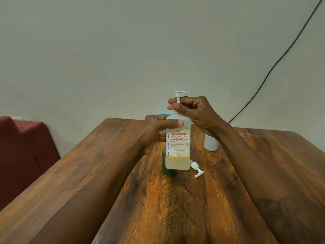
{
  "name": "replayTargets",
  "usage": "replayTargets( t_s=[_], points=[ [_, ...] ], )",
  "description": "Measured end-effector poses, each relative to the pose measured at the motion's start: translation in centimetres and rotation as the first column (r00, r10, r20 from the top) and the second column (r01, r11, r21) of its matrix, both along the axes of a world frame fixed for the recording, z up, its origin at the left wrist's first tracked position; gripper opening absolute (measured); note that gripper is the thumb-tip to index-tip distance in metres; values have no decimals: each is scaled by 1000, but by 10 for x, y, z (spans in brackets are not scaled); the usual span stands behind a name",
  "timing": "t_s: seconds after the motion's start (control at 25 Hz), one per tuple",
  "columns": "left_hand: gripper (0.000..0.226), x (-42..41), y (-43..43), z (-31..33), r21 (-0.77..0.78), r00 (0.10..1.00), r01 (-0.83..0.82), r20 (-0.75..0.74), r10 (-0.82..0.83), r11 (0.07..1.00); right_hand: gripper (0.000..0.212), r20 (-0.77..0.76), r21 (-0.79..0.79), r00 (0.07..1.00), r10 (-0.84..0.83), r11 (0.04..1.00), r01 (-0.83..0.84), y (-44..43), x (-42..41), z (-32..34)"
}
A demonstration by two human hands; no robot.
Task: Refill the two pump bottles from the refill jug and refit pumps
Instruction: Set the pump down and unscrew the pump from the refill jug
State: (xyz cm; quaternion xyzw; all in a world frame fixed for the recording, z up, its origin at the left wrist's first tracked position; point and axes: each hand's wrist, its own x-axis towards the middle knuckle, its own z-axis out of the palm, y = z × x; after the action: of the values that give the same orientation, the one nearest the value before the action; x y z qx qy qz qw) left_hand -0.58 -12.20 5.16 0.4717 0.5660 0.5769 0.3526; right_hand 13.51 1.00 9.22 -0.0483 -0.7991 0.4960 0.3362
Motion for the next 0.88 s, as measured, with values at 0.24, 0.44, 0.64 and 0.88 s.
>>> replayTargets(
  t_s=[0.24, 0.44, 0.64, 0.88],
  points=[
    [63, -4, 4, -9, -1, 998, -42, -37, 42, 999, 57, -36, 126, 952, -305, 943, 308, -3, -2, -5],
    [63, -7, 3, -12, -4, 997, -64, -33, 64, 998, 24, 42, 18, 997, -61, 998, 60, 4, 5, -5],
    [58, -4, 1, -11, -27, 994, -83, -77, 81, 996, 32, 5, 239, 952, -305, 925, 295, -9, 2, -9],
    [64, -5, 2, -15, -49, 993, -84, -92, 80, 995, 32, 75, -22, 991, -112, 993, 114, 3, 12, -6]
  ],
)
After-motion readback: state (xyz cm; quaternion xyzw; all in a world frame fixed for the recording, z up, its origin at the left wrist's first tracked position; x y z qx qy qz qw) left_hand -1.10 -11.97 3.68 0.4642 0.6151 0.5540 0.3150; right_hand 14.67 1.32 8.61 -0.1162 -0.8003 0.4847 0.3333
